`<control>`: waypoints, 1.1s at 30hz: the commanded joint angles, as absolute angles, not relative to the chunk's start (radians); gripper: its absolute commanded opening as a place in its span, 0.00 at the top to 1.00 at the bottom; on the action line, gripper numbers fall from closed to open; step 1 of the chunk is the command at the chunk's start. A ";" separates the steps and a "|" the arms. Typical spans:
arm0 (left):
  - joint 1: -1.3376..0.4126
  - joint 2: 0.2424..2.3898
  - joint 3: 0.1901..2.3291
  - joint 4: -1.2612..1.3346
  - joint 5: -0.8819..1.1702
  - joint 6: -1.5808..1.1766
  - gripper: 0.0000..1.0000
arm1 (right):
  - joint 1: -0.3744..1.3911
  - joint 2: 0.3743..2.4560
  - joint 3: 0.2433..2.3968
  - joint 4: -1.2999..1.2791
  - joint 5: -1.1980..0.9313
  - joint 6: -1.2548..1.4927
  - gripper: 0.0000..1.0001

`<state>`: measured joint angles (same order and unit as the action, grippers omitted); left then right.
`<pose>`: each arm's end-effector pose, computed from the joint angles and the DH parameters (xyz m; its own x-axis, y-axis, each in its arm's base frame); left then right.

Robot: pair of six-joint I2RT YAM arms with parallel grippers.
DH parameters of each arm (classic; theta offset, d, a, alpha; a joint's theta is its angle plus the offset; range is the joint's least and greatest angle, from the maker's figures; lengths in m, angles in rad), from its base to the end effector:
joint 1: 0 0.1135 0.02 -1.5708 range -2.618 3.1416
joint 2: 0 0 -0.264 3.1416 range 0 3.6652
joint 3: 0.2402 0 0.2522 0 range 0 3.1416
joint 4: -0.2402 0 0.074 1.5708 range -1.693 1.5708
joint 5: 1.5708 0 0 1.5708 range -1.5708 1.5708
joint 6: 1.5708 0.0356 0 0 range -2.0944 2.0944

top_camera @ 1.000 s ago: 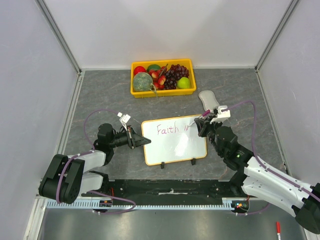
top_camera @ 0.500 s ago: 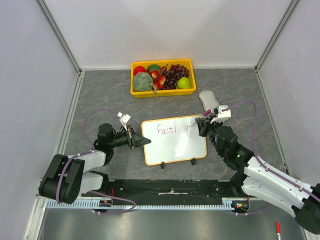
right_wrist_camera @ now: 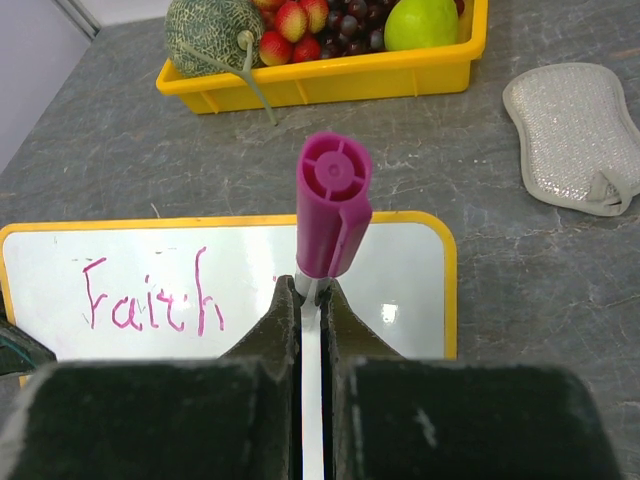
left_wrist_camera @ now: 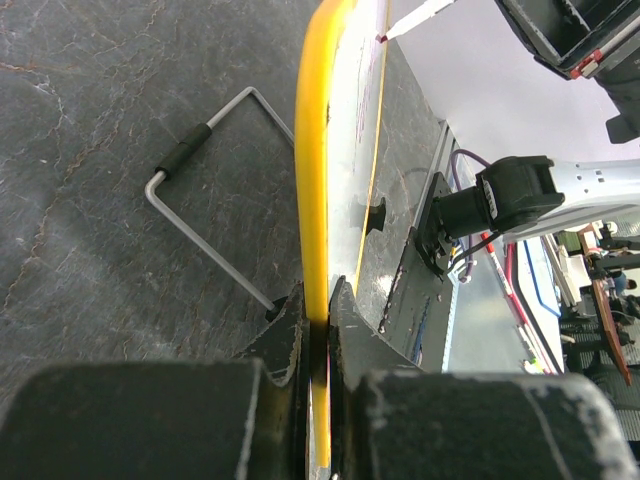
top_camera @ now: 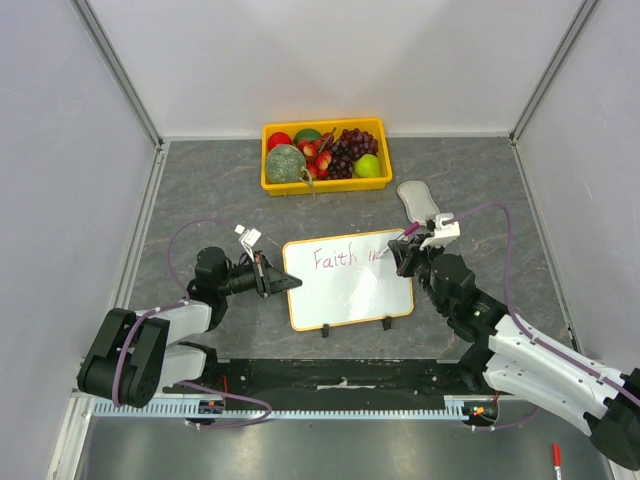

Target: Write a sentence on the whiteboard

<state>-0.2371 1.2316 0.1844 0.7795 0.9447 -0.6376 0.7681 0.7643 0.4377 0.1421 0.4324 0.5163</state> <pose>0.1858 -0.0746 0.1552 -0.7407 -0.1799 -0.6473 0.5679 0.3472 -0.7463 0.1436 0.1179 0.2549 -0.2799 0.3528 -0.8928 -0.2258 0.8797 0.4184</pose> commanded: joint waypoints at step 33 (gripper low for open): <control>-0.236 1.230 0.189 0.769 0.864 -0.551 0.98 | 0.764 0.597 0.491 0.008 0.399 0.531 1.00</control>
<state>-0.2371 1.2304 0.1844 0.7803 0.9451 -0.6380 0.7681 0.5949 0.4648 0.0048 0.4030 0.5312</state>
